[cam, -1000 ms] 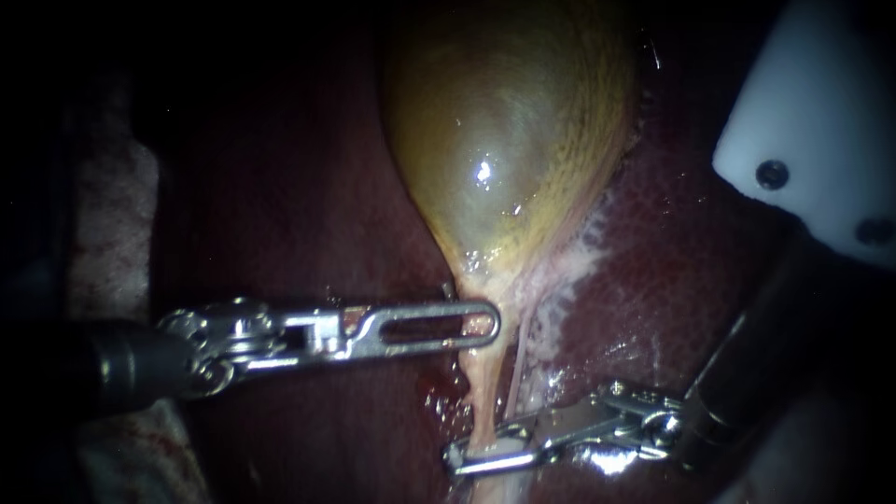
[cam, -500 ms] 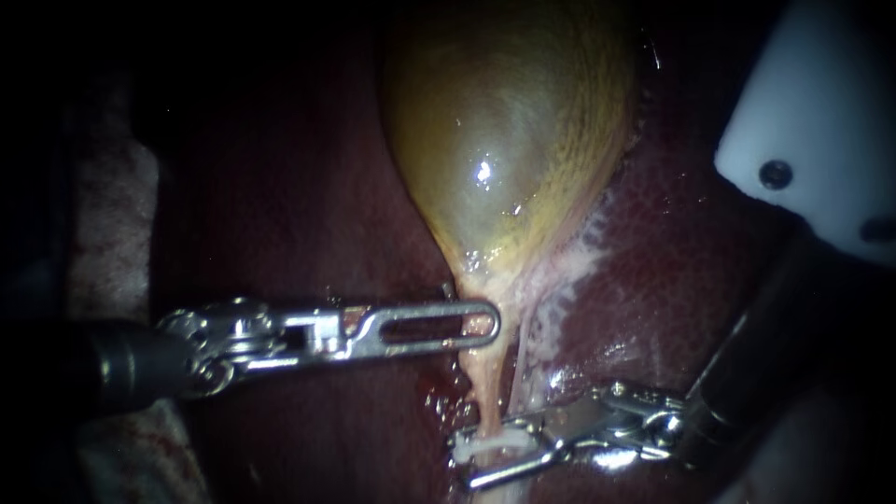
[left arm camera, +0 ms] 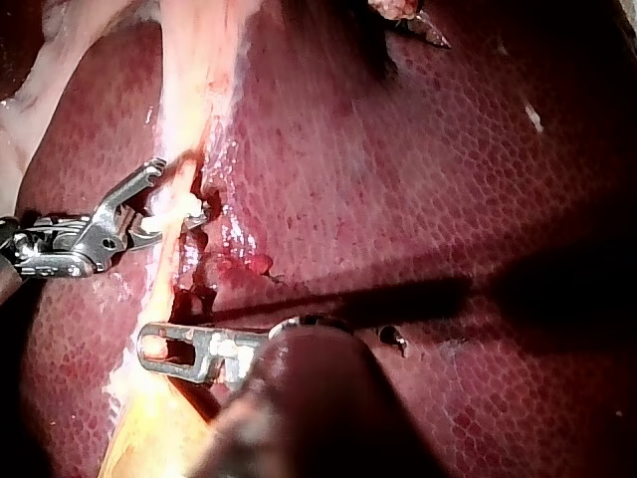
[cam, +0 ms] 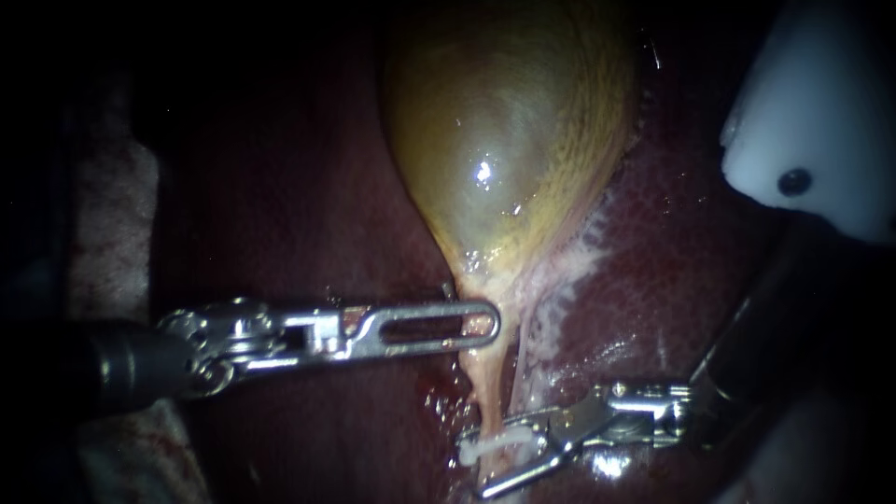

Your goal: Going back first clip left tube

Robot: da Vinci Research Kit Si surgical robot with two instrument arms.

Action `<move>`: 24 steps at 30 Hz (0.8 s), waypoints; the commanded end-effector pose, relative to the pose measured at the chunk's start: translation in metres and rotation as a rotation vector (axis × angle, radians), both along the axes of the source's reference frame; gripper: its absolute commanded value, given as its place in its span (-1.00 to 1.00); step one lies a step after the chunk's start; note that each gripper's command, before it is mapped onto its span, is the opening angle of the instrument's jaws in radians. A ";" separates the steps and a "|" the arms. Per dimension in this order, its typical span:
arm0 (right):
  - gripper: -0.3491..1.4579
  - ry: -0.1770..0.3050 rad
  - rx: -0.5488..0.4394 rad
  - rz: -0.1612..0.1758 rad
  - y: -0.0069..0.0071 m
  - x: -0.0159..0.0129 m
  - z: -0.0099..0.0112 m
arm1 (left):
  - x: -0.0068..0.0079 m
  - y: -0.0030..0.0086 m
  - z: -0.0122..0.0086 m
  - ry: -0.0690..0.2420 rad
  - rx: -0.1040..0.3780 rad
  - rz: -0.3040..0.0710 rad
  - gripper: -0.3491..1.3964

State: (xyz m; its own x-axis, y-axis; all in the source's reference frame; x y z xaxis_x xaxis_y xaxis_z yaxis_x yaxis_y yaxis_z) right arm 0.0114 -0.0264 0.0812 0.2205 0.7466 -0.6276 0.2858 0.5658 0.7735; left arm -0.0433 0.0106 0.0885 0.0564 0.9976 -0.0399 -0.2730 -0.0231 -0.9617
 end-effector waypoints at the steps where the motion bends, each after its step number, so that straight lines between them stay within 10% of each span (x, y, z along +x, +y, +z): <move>1: -0.12 -0.001 -0.004 -0.003 0.0001 -0.0001 -0.0001 | 0.0000 0.0000 0.0000 0.000 0.000 0.000 -1.00; 24: -0.08 -0.010 -0.203 0.001 0.0034 -0.0032 -0.0023 | 0.0000 0.0000 0.0000 0.000 0.000 0.000 -1.00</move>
State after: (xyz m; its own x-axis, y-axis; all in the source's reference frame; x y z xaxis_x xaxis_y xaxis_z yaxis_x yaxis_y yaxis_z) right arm 0.0078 -0.0229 0.0786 0.2262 0.5995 -0.7678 0.2775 0.7159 0.6407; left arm -0.0433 0.0107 0.0885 0.0563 0.9976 -0.0402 -0.2728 -0.0234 -0.9618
